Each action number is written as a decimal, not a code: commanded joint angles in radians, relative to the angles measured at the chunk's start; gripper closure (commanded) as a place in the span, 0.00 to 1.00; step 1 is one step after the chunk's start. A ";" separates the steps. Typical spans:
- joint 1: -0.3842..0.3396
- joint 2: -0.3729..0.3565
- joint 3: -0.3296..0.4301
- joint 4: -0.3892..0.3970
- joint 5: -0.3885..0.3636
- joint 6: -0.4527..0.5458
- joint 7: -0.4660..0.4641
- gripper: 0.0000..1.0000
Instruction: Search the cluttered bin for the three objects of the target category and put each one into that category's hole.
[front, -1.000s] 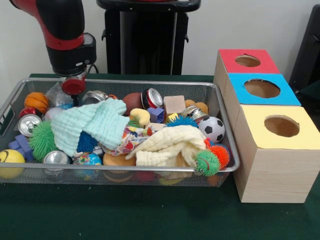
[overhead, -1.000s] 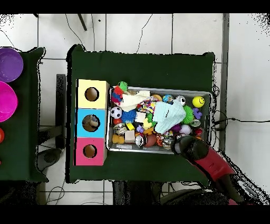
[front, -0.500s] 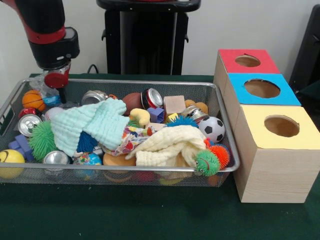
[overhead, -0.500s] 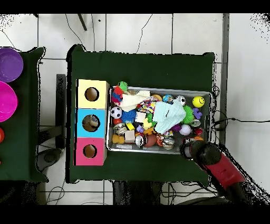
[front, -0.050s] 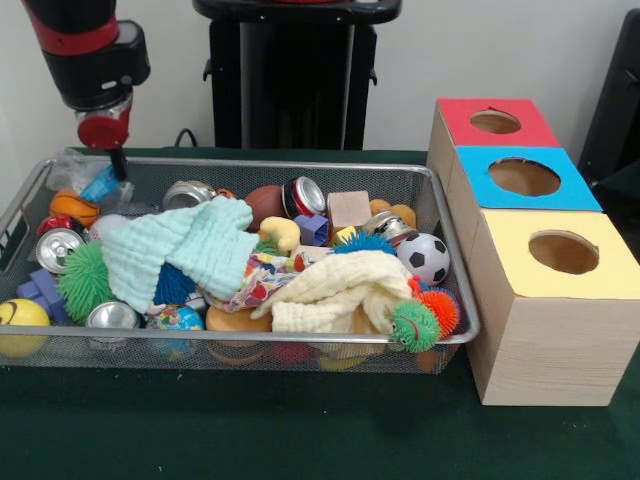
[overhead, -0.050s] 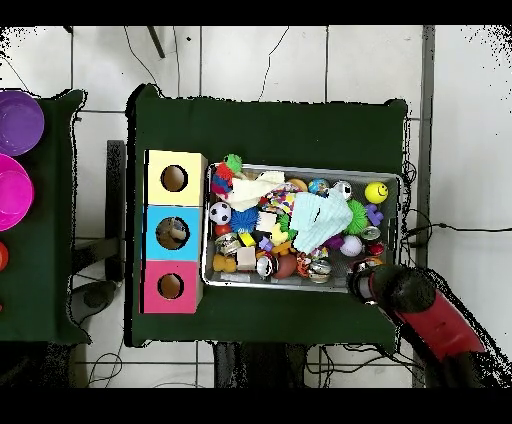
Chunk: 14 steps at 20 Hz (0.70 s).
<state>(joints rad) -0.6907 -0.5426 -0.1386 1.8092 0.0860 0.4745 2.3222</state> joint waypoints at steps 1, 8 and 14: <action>0.007 -0.061 0.033 -0.013 -0.032 0.099 0.001 1.00; 0.014 -0.119 0.030 0.006 -0.028 0.153 0.003 1.00; 0.020 -0.143 0.027 0.018 -0.031 0.170 0.008 1.00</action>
<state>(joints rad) -0.6873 -0.6601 -0.1427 1.8120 0.0851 0.5266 2.3222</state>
